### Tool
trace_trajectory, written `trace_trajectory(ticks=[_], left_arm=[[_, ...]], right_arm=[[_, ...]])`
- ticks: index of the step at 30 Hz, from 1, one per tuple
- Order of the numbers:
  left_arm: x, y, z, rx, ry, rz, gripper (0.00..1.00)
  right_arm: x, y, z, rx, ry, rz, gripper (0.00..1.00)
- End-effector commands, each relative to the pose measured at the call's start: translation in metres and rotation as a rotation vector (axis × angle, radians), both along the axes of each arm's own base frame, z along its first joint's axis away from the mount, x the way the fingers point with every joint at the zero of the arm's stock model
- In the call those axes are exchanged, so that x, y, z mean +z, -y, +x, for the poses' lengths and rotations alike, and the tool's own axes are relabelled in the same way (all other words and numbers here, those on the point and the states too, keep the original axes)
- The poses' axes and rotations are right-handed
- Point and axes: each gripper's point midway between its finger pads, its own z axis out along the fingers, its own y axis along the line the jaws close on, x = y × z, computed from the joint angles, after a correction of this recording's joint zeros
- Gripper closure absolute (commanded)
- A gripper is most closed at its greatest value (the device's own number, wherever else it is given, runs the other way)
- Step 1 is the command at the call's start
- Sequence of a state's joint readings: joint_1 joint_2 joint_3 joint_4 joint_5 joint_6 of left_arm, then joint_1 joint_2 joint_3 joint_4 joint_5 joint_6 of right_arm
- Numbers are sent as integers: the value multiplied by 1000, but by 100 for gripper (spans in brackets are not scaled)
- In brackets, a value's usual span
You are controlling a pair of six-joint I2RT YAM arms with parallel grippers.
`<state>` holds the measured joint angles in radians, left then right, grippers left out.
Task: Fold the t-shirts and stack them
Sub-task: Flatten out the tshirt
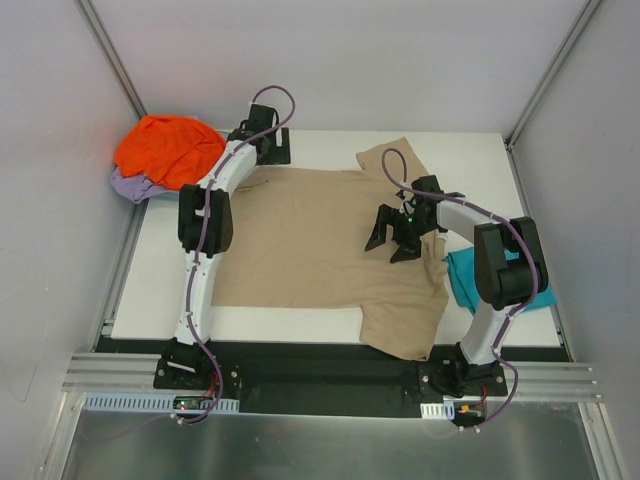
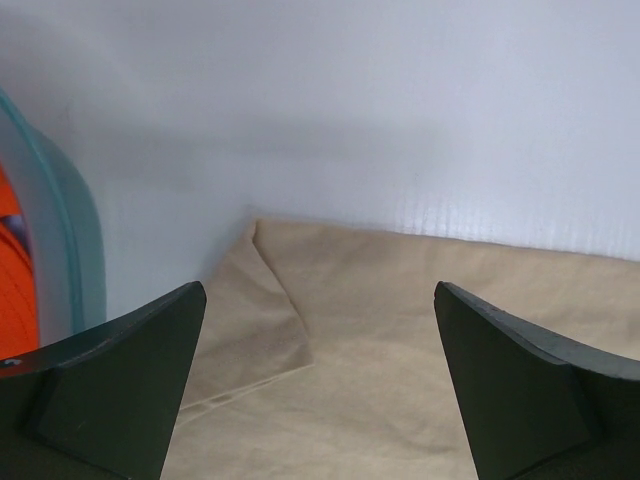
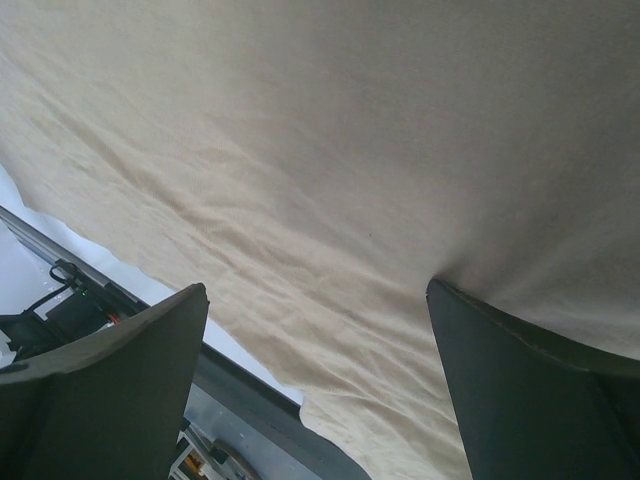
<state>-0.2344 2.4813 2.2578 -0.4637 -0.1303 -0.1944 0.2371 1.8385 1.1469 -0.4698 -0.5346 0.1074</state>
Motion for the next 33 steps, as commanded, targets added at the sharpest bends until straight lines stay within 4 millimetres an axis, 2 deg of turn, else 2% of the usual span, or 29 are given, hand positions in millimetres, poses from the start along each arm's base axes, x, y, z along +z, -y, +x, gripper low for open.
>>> trace_trajectory(ticks=[1, 7, 12, 17, 22, 27, 33], left_arm=[[47, 39, -17, -138, 20, -156, 1], [14, 66, -31, -223, -72, -240, 1], [-2, 62, -41, -205, -121, -229, 1], [-12, 36, -39, -137, -128, -106, 1], [-17, 17, -37, -110, -150, -70, 0], [-13, -12, -30, -52, -135, 26, 1], [6, -28, -12, -22, -78, 37, 1]], right_arm=[[-8, 18, -5, -7, -21, -98, 3], [-13, 22, -10, -10, -34, -119, 3], [-14, 22, -10, -11, -39, -123, 3], [-12, 23, -9, -15, -36, -128, 3], [-12, 26, -12, -15, -41, -145, 3], [-13, 30, -13, -22, -47, -163, 3], [-13, 33, -15, -27, -49, -182, 3]])
